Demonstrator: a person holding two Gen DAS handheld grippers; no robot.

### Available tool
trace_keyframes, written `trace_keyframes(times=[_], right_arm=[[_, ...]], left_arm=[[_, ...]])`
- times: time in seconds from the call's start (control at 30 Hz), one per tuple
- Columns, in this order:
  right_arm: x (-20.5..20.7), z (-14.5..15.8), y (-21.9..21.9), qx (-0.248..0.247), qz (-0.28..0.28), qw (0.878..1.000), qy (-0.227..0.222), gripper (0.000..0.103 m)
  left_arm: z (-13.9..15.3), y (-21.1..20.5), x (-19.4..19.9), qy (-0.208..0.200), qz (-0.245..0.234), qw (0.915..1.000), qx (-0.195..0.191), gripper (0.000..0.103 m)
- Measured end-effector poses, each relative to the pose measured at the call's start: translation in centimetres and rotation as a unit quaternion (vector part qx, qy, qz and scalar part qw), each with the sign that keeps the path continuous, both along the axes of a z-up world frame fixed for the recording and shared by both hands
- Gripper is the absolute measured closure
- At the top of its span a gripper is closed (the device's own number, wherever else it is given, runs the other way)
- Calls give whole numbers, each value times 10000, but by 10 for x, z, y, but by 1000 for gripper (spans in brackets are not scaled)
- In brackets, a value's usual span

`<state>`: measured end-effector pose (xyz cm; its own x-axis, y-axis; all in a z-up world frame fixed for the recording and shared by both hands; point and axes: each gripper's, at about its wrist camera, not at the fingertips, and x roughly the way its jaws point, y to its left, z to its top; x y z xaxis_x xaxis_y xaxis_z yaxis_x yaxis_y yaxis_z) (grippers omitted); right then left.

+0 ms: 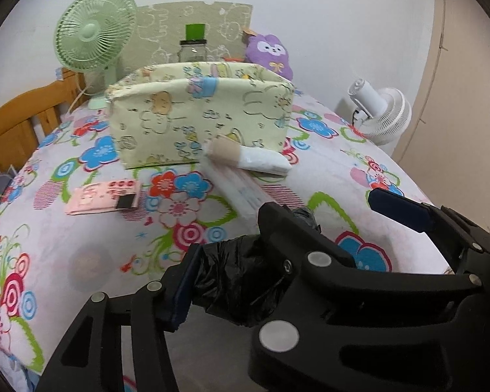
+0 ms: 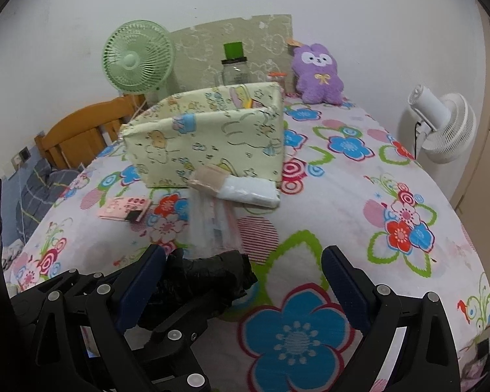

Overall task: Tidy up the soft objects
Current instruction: 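Grasp the black plastic bag with the left tool while the right grasps the clear tube bag, then lift the black bag with the left tool while the right lifts the clear bag over the fabric box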

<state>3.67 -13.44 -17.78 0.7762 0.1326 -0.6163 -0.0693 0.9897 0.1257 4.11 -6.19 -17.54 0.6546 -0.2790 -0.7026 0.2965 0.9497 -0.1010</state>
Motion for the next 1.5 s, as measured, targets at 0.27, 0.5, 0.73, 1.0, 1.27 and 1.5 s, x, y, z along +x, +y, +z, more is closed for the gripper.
trace_keyframes(times=[0.27, 0.5, 0.73, 1.0, 1.27, 1.5], right_arm=[[3, 8, 21, 20, 220, 9997, -115, 5], [18, 10, 23, 151, 110, 9998, 30, 7], [37, 1, 29, 72, 109, 9997, 195, 13], [60, -13, 27, 19, 85, 9987, 505, 21], [78, -25, 26, 61, 105, 9968, 786, 33], [84, -32, 28, -27, 118, 9958, 907, 51]], left_arm=[[8, 21, 0, -108, 317, 9994, 33, 44], [1, 32, 12, 15, 747, 9969, 247, 44], [1, 48, 27, -62, 1180, 9925, 318, 44], [-5, 48, 46, -83, 1283, 9905, 477, 44], [-14, 43, 61, 42, 1253, 9901, 632, 41], [-21, 38, 66, 143, 1198, 9904, 668, 37]])
